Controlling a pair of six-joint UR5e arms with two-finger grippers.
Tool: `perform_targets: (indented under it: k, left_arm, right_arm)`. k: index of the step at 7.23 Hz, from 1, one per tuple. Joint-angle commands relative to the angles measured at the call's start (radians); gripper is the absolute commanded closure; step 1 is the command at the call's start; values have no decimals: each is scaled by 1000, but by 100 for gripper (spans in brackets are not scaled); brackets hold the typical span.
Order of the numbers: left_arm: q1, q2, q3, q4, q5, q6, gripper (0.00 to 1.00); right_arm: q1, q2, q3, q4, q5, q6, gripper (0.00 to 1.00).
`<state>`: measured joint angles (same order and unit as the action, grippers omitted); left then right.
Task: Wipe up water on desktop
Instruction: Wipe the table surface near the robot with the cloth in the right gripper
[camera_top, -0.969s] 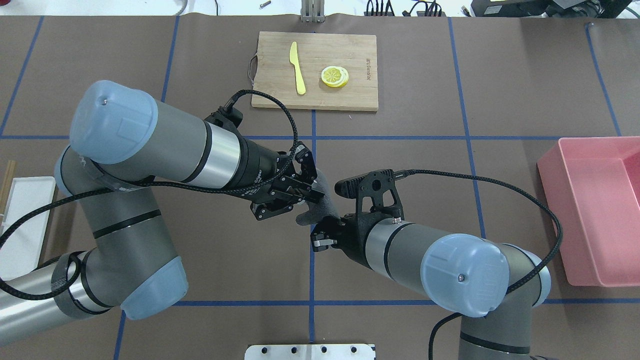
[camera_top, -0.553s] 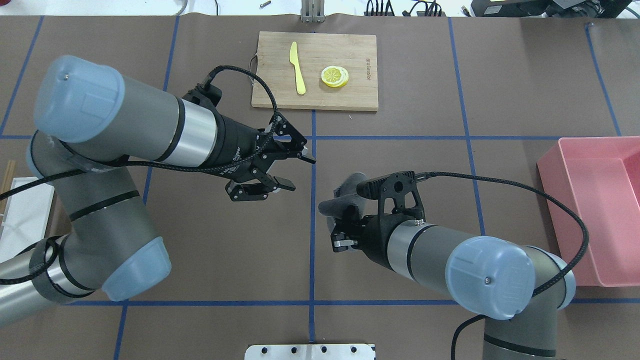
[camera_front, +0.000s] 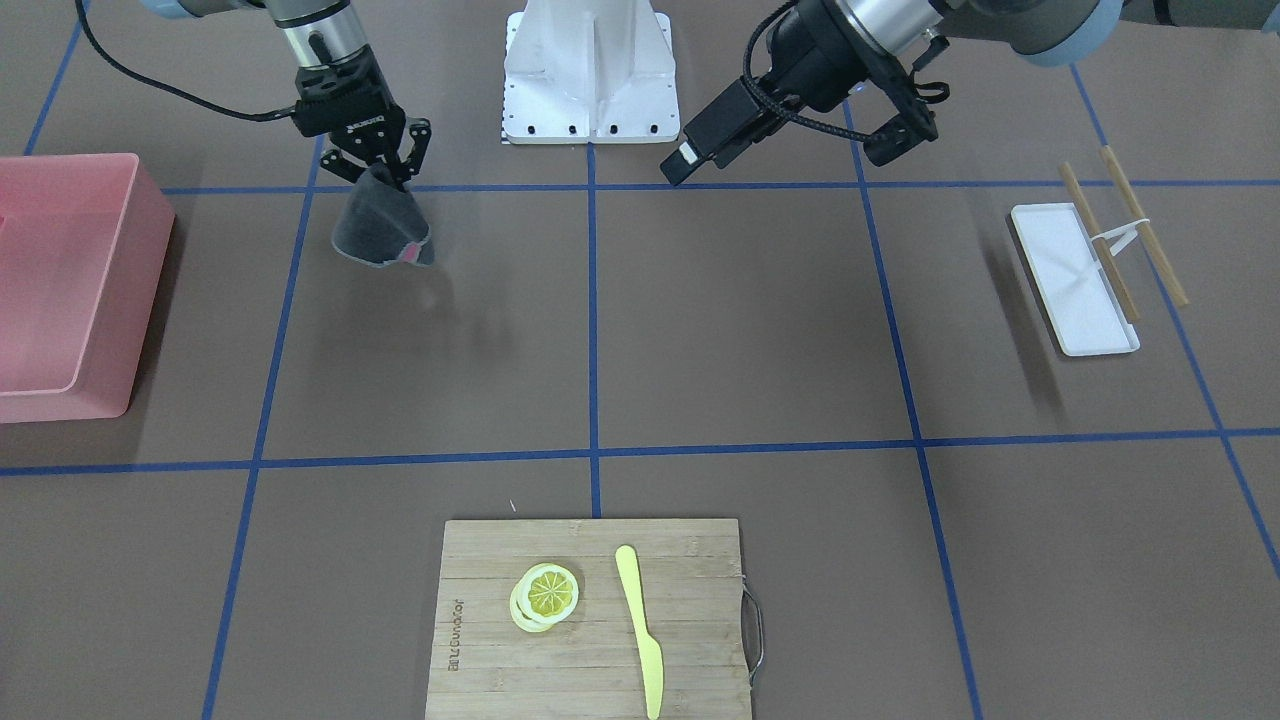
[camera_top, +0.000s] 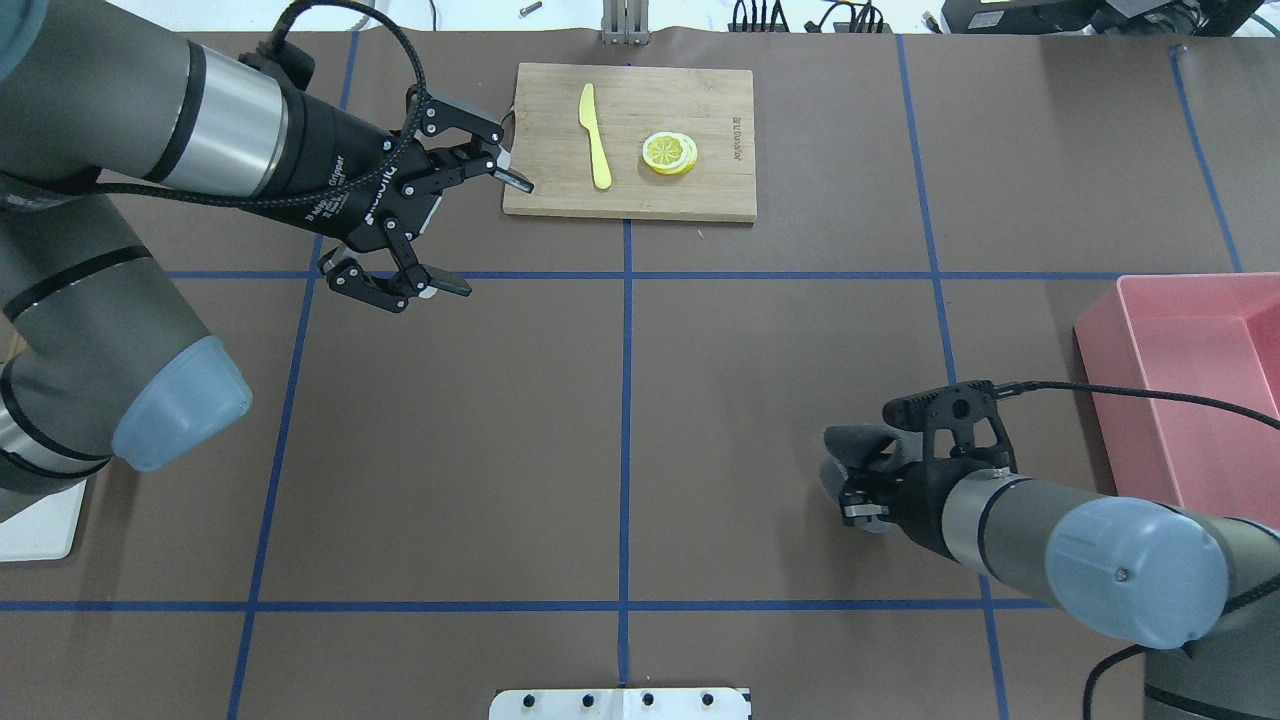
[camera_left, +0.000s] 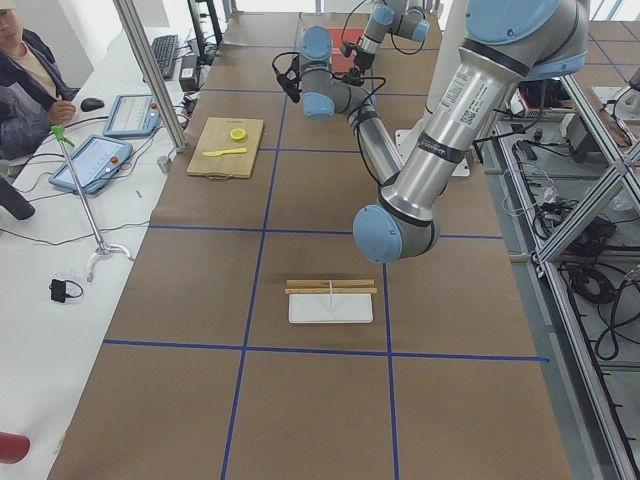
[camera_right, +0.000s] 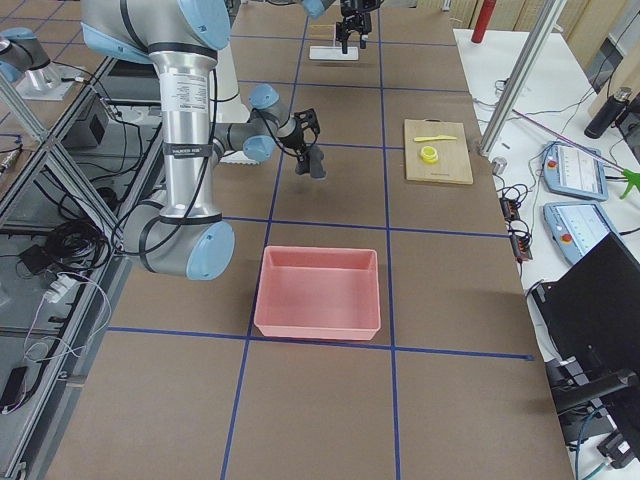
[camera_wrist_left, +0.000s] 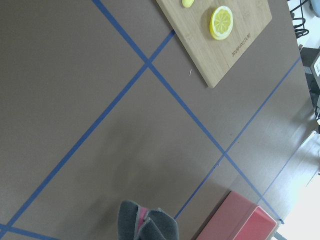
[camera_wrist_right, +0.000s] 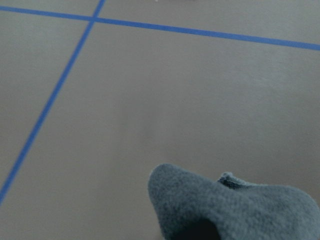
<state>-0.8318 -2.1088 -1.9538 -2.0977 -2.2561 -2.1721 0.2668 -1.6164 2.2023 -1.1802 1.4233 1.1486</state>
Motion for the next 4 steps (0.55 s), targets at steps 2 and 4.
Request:
perform_targets:
  k: [2,4]
  left_arm:
    - [-26,19,6,1,-10,0,2]
    - [-62,44,10,1,-43,11,2]
  right_arm:
    - [-17,-48,-57,-10,5,0,100]
    - [-88,182,-189,-44,5,81,100]
